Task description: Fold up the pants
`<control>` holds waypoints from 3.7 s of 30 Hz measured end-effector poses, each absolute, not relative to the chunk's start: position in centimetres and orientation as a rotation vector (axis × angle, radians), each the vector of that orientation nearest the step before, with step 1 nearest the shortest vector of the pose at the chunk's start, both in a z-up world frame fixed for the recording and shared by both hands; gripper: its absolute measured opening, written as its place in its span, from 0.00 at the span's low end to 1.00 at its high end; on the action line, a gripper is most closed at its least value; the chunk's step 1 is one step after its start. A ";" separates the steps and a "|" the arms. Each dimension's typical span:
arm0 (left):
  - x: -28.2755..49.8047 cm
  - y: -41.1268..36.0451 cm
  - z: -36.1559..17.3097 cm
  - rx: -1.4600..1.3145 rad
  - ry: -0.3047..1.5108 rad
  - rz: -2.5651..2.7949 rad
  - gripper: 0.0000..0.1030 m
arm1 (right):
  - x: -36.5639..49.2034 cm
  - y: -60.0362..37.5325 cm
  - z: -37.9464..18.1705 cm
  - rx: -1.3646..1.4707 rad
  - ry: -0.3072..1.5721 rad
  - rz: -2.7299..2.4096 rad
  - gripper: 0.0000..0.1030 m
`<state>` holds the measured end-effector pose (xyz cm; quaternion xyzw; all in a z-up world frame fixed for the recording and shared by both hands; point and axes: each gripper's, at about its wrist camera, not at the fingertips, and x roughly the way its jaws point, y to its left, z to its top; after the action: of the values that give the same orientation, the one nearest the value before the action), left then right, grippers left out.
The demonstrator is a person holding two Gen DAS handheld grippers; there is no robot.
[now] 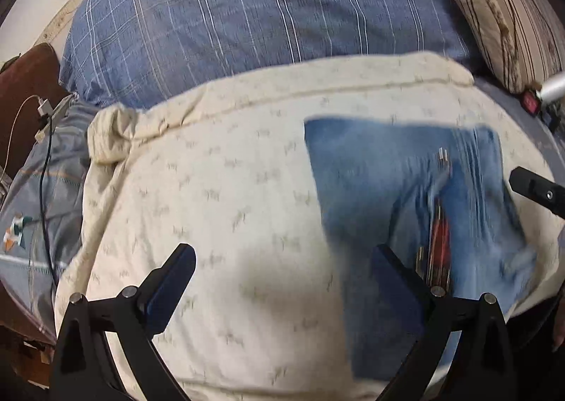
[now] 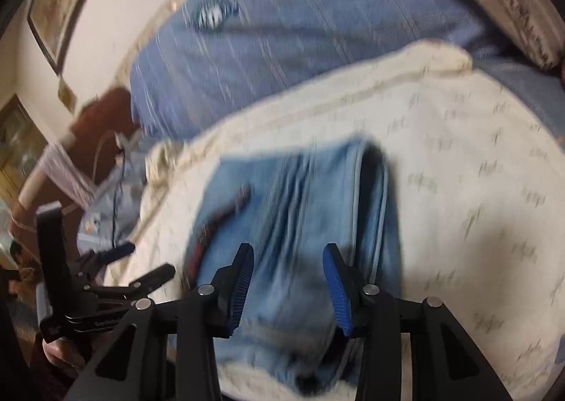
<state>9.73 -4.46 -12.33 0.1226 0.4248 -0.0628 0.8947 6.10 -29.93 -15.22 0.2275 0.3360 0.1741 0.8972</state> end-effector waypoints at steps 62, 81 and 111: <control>4.7 -4.5 -8.6 0.166 0.744 -0.121 0.99 | 0.5 -30.2 -12.0 0.439 0.495 0.318 0.64; 5.8 -3.1 -10.2 0.158 0.763 -0.087 0.99 | 1.6 -26.1 -12.3 0.270 0.534 0.269 0.64; 6.4 -1.0 -11.9 0.123 0.819 -0.079 0.99 | 2.8 -24.1 -13.3 0.198 0.595 0.259 0.64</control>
<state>6.35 -1.02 -11.92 0.0597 0.3977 -0.0385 0.9148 2.83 -24.11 -13.35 0.0972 0.2917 0.1270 0.9430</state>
